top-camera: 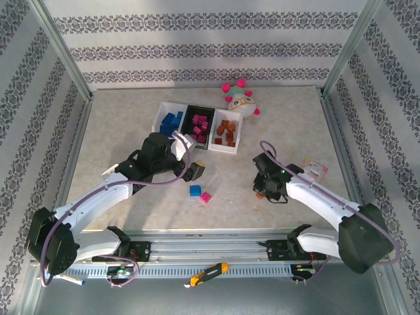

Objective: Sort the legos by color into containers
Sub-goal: Pick up the lego from the bottom-right of the table, then place the lego in the container.

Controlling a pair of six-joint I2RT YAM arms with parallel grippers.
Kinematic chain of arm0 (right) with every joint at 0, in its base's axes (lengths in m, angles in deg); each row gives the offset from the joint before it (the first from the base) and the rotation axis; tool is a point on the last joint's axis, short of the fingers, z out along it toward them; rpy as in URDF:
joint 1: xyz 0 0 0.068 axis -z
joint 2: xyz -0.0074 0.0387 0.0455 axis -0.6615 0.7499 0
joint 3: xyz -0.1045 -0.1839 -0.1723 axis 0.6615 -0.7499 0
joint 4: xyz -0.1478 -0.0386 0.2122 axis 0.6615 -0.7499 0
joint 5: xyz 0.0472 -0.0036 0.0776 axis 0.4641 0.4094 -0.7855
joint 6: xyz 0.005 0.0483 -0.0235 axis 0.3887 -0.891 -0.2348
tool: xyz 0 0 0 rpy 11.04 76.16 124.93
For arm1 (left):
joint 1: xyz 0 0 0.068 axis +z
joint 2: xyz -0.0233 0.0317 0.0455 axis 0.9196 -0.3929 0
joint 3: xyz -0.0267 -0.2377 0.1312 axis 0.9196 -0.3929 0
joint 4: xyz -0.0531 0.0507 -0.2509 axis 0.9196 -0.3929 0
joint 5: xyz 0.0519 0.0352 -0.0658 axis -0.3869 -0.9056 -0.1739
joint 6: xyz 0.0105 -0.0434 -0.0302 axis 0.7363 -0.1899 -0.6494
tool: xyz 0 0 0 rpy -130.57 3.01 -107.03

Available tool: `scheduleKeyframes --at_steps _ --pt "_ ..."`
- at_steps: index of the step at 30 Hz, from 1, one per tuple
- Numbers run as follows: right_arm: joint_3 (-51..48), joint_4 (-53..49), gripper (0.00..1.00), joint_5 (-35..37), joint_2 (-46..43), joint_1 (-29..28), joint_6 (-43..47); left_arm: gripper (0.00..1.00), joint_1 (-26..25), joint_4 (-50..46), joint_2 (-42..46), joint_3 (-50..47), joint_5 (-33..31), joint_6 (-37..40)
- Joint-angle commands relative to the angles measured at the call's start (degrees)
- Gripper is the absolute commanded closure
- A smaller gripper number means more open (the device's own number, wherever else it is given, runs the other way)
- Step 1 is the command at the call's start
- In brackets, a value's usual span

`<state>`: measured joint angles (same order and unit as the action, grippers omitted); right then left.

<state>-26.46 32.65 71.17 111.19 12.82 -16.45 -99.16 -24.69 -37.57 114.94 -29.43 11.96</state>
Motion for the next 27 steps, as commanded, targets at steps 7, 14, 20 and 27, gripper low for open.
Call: scheduleKeyframes --at_steps 7,14,20,27 --pt "25.37 11.18 0.84 2.18 19.89 0.13 11.82 0.01 -0.51 -1.77 4.12 -4.10 -9.14 -9.70" --pt "43.15 13.74 0.83 3.65 35.85 0.12 16.72 0.01 -0.38 -4.26 3.25 -2.80 -14.44 -13.82" --pt "51.89 13.53 0.79 3.85 43.90 1.44 21.83 0.01 -0.36 -14.34 -1.93 3.30 -22.10 -23.06" --pt "54.73 13.92 0.39 2.28 42.53 1.53 30.74 0.01 -0.67 -17.52 -3.13 4.82 -27.21 -38.51"
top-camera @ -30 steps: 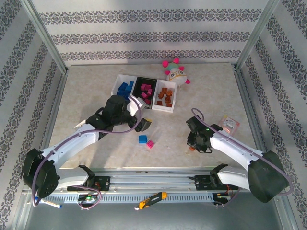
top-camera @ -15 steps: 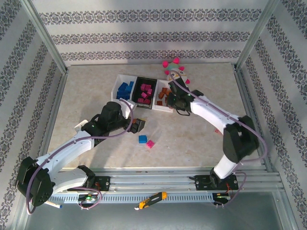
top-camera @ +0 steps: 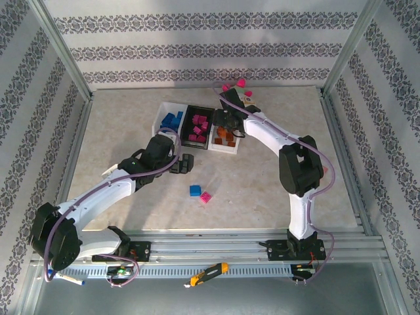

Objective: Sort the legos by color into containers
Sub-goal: Place the lego in the container, then pick up the lego from the middle-left of the table.

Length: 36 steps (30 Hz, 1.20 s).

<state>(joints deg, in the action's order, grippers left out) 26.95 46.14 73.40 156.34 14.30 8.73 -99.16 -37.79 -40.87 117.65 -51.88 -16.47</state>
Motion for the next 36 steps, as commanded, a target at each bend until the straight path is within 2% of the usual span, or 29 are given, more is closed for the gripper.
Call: scheduleKeyframes --at_steps 1,7,12,16,19,25,32,36 --pt "-0.05 1.29 0.35 -0.03 -4.18 0.04 6.52 0.01 -0.91 -5.38 -0.08 2.90 -5.41 -11.72" --pt "-16.22 8.88 0.13 -2.02 -17.67 -0.59 7.53 0.01 -3.79 -18.16 -4.97 10.49 -9.35 -20.84" --pt "-30.89 10.54 0.03 -6.87 -32.22 -1.49 11.72 0.01 -7.90 -25.37 -10.73 15.82 -9.04 -23.43" --pt "-41.43 7.99 0.02 -10.42 -44.95 -2.77 14.48 0.02 -10.99 -31.78 -16.06 19.58 -7.55 -25.62" --pt "-46.56 5.32 0.03 -10.88 -52.68 -4.64 15.21 0.05 -12.57 -32.20 -19.23 19.79 -5.08 -26.18" --pt "-52.69 0.02 0.04 -5.42 -64.48 -10.33 10.95 0.16 -14.27 -29.08 -25.27 19.88 0.22 -26.84" --pt "-57.88 -1.59 0.05 -1.46 -71.48 -13.01 3.39 0.30 -14.38 -23.64 -30.72 19.23 3.86 -25.33" --pt "-58.04 -2.33 0.05 -1.57 -72.72 -13.23 2.99 0.33 -14.38 -22.06 -31.86 18.18 4.70 -25.68"
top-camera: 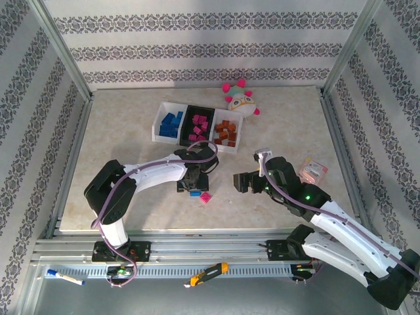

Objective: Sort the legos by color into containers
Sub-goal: Pick up the lego from the middle-left of the table.

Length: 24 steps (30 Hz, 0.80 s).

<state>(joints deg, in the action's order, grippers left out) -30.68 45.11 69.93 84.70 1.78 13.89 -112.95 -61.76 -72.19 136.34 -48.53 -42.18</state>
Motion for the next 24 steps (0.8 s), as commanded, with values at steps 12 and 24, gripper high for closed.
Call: scheduleKeyframes --at_steps 12,24 --pt "2.16 -0.57 0.05 1.14 1.65 -0.72 -0.15 0.65 -0.59 1.64 -0.49 -1.07 0.86 -1.12" --pt "3.66 1.58 0.05 -0.22 3.11 -0.78 -0.53 0.67 2.53 -3.81 6.83 7.17 -3.23 2.17"
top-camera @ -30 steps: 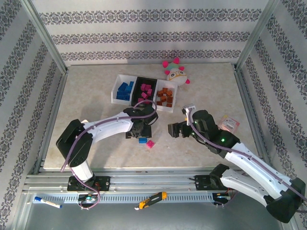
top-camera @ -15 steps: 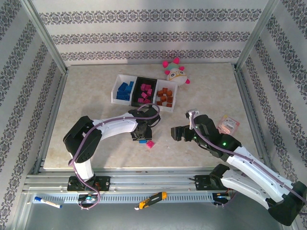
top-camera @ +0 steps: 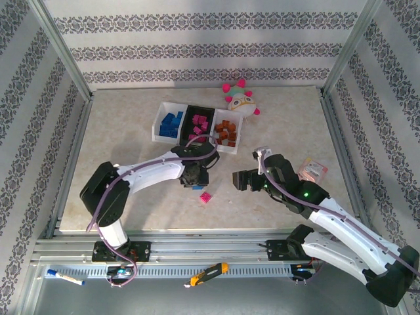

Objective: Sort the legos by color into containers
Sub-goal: Pick up the lego from the middle-left of the table, then place the lego in the container.

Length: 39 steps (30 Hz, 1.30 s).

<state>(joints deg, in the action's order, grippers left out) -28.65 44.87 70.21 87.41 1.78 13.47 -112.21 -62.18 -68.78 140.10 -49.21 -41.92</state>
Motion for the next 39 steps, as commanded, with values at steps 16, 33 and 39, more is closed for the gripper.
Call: scheduleKeyframes --at_steps 16,33,39 --pt "4.09 7.47 0.05 -1.65 8.94 -0.74 -1.45 0.67 23.77 -3.44 -8.56 25.20 -7.15 15.72" --pt "3.67 7.07 0.05 -3.45 9.28 -0.84 -1.68 0.18 27.35 -8.83 -19.58 40.77 -5.14 18.13" --pt "4.46 9.05 0.04 -7.09 12.77 -1.28 1.10 0.01 27.34 -3.07 -3.42 21.56 -6.05 15.20"
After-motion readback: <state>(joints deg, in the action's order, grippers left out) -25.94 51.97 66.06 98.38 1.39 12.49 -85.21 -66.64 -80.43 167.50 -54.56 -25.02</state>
